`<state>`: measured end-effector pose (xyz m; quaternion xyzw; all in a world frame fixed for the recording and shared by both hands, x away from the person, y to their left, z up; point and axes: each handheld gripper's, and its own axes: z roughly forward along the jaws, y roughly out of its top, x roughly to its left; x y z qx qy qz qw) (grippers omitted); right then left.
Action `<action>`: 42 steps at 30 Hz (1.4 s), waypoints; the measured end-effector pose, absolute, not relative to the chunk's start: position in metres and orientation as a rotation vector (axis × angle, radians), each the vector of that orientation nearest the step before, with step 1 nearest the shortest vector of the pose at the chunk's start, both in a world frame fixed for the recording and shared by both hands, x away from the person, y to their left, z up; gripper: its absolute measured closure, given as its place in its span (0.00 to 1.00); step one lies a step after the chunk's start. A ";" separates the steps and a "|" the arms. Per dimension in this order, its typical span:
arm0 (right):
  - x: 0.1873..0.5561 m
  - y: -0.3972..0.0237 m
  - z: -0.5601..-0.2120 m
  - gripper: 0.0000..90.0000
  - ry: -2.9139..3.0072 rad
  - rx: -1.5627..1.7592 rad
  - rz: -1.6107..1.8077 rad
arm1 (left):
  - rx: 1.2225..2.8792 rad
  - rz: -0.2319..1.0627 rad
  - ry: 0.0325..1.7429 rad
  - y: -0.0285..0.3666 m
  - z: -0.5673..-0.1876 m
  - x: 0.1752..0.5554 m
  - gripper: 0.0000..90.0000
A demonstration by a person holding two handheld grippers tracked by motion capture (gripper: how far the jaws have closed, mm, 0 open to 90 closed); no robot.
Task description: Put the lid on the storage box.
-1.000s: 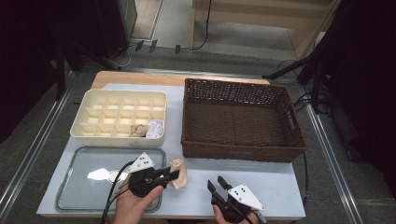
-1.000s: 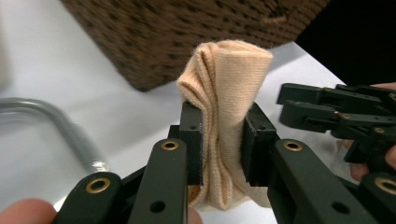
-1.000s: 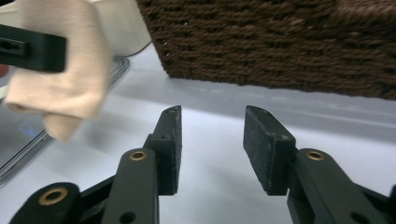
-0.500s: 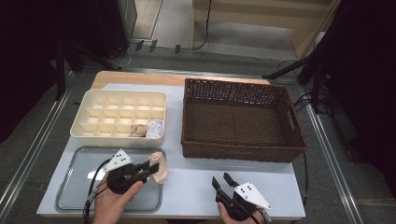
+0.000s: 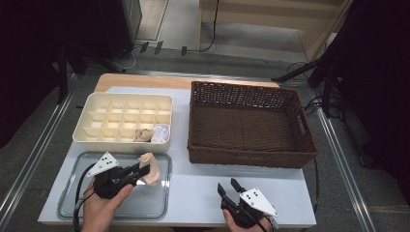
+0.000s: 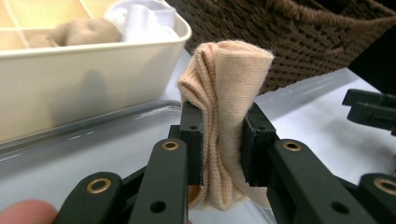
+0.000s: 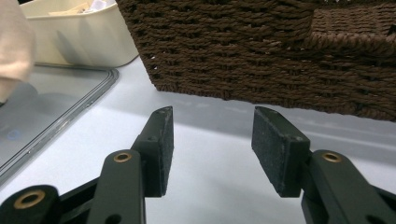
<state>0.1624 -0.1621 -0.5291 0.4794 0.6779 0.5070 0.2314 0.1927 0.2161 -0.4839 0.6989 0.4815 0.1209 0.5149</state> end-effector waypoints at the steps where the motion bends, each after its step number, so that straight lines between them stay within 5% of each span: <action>1: 0.162 -0.162 -0.529 0.55 1.868 1.319 1.391 | 1.667 0.297 1.167 0.223 -0.481 0.192 0.84; 42: 0.159 -0.157 -0.531 0.55 1.897 1.310 1.377 | 1.576 0.452 1.302 0.283 -0.439 0.264 0.84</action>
